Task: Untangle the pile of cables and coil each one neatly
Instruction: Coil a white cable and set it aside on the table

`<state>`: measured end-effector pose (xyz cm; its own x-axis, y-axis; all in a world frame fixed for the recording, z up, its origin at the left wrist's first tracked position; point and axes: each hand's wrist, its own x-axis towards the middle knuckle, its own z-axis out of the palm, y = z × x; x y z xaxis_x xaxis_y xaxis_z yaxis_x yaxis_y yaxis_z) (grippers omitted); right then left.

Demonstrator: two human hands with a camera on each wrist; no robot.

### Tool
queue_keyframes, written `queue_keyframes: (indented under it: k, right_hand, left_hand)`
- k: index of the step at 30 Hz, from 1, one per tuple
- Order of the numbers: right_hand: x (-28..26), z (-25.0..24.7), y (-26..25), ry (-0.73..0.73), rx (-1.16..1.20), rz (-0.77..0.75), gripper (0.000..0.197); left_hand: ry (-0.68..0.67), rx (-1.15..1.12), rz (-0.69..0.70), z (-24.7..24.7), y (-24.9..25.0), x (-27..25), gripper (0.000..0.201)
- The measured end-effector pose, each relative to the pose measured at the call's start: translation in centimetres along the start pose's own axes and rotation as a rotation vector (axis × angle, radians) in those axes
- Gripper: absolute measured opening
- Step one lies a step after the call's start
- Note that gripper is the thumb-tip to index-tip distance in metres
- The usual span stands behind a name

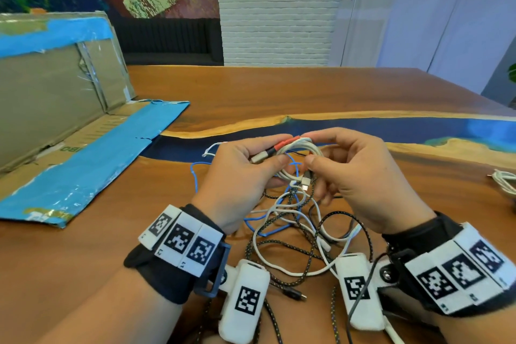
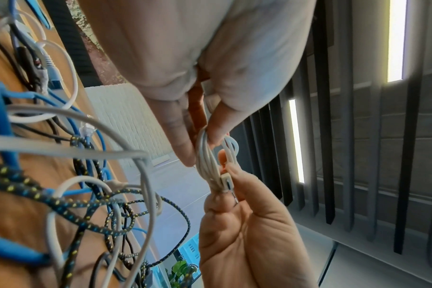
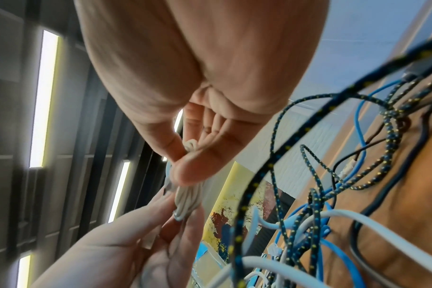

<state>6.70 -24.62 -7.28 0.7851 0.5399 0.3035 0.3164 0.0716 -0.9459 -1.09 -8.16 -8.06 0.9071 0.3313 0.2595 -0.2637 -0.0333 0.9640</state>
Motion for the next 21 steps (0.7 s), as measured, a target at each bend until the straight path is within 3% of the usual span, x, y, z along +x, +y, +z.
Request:
queue_keyframes:
  k: [4,9,13,21]
  right_hand:
    - [0.2,0.0,0.3,0.008,0.119,0.022,0.031]
    - [0.5,-0.5,0.2,0.035,0.118,-0.003,0.031]
    - [0.9,-1.4,-0.3,0.081,0.108,-0.050,0.031]
    - [2.5,-6.7,-3.6,0.233,0.121,-0.097,0.027]
  left_hand:
    - [-0.010,-0.081,-0.038,-0.3,0.4,0.1,0.032]
    - [-0.034,-0.108,-0.088,-0.5,0.4,0.2,0.040]
    - [0.019,-0.058,-0.092,-0.8,0.2,0.4,0.041]
    - [0.054,-0.043,-0.115,-1.0,-0.5,0.7,0.029]
